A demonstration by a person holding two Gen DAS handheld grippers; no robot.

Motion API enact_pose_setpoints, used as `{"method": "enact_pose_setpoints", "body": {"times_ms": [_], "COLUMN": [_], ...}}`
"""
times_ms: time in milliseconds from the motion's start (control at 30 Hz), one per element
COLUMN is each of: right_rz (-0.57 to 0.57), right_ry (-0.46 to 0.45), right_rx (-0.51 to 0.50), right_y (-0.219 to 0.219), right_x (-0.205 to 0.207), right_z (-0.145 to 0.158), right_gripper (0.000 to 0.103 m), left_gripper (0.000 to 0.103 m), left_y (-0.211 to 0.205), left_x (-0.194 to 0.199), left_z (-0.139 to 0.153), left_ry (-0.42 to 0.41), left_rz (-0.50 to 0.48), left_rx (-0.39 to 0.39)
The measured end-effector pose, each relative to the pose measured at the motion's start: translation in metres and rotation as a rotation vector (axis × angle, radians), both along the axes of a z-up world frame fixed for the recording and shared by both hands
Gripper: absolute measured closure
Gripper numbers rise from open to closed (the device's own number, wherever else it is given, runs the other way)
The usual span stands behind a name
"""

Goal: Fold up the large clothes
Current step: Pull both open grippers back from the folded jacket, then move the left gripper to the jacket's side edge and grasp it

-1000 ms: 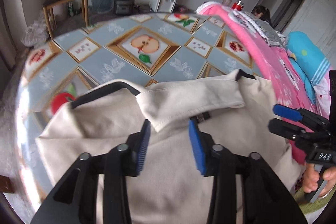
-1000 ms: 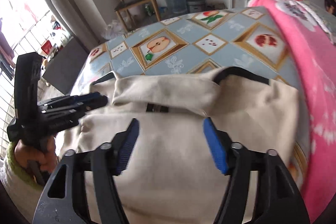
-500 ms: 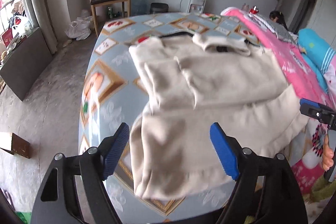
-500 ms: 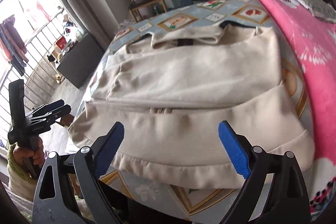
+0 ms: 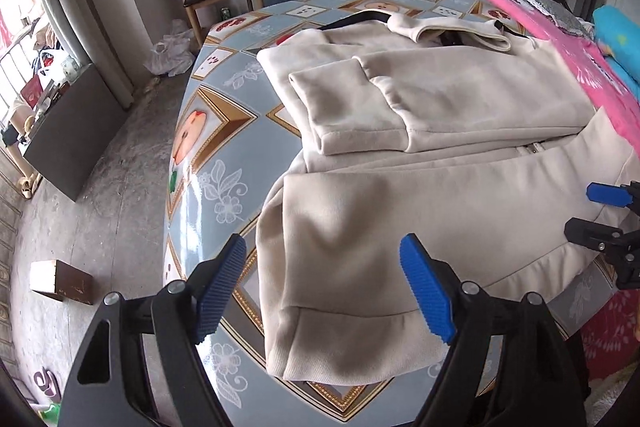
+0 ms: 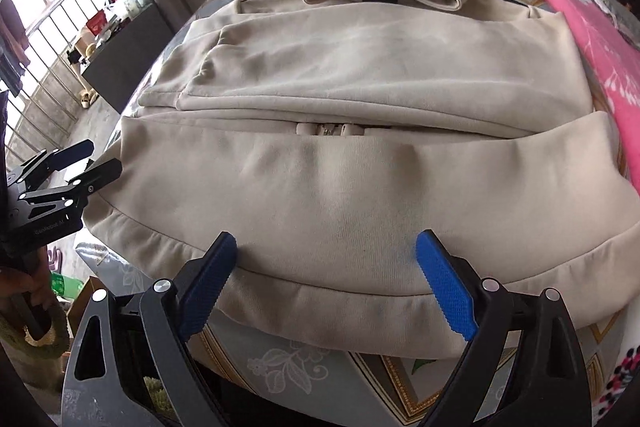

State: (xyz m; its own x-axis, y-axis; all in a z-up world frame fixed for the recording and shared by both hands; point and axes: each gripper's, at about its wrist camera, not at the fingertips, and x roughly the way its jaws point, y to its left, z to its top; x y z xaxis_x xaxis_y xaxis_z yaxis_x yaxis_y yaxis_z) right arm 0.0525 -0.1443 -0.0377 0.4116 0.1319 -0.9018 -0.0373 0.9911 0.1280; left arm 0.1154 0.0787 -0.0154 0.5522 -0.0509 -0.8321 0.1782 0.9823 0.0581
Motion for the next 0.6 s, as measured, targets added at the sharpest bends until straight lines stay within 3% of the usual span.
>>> {"method": "enact_pose_setpoints", "body": {"times_ms": [600], "right_rz": [-0.001], "right_ry": [0.026], "right_rx": [0.002], "right_y": [0.002], "right_x": [0.0076], "right_z": [-0.0001], "right_gripper": [0.013], "left_gripper": [0.026], "left_y": [-0.0031], "left_x": [0.0048], "left_z": [0.0005], "left_ry": [0.011], "left_rz": [-0.003], "left_rx": [0.025]}}
